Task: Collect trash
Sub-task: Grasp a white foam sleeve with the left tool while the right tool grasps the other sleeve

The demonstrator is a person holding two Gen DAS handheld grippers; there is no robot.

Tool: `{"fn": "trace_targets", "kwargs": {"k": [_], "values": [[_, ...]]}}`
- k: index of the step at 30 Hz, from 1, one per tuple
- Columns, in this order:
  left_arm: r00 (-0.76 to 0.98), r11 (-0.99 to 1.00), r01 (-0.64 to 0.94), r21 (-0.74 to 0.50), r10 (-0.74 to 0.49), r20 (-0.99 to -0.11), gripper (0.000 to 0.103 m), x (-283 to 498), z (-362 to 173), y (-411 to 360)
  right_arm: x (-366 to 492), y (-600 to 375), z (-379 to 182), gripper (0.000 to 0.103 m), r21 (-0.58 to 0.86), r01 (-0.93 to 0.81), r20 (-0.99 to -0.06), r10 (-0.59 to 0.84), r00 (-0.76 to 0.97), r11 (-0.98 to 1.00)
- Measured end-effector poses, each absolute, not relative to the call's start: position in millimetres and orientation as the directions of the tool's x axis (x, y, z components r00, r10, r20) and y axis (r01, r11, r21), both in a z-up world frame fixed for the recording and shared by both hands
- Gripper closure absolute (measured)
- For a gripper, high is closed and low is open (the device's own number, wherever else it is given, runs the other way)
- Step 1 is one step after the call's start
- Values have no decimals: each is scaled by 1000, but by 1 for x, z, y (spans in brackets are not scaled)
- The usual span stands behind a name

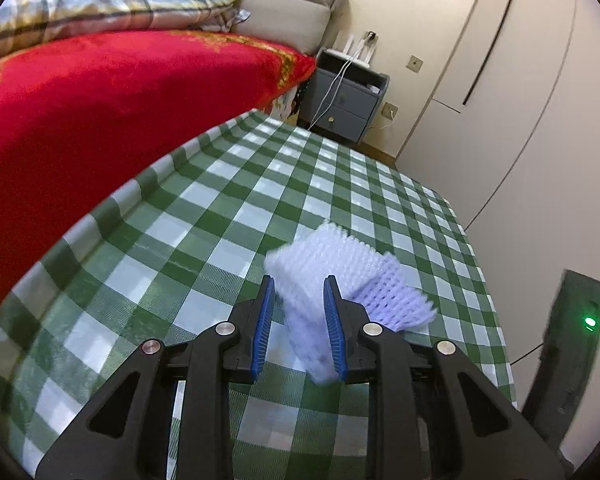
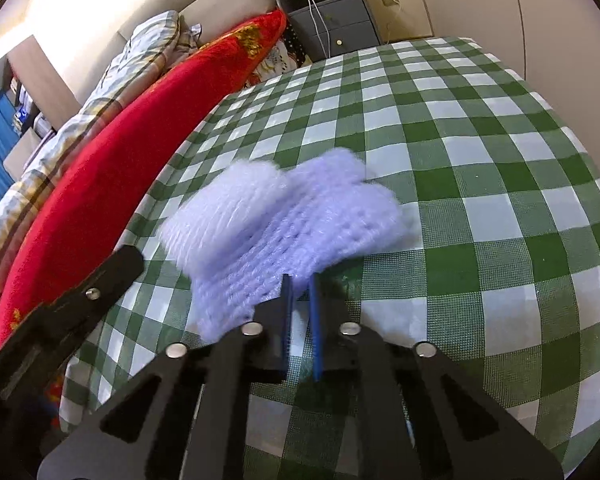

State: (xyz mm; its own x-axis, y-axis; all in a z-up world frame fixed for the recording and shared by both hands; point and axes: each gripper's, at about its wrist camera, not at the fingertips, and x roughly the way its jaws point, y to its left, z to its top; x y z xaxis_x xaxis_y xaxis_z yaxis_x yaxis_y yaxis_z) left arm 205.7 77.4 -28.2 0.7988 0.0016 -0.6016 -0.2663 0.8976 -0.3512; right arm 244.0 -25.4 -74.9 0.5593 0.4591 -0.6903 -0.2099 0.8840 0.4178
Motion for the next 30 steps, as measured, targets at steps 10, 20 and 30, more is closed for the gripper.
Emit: {"fn": "trace_targets", "kwargs": {"k": [10,20,30], "values": [[772,875,-286,-390,-30,-634,62,218,-43,82,242,-31,-73,101,421,-214,-680,462,570,882],[760,848,-323,-421,-32,-649,45,219,-51,91,236,-32,-71,101,425,-228,-671,474,570,876],[778,871,-230,-433,-102,-620,94,226,-46,82,226,-35,-65,101,413,-250,-667,478,571,875]]}}
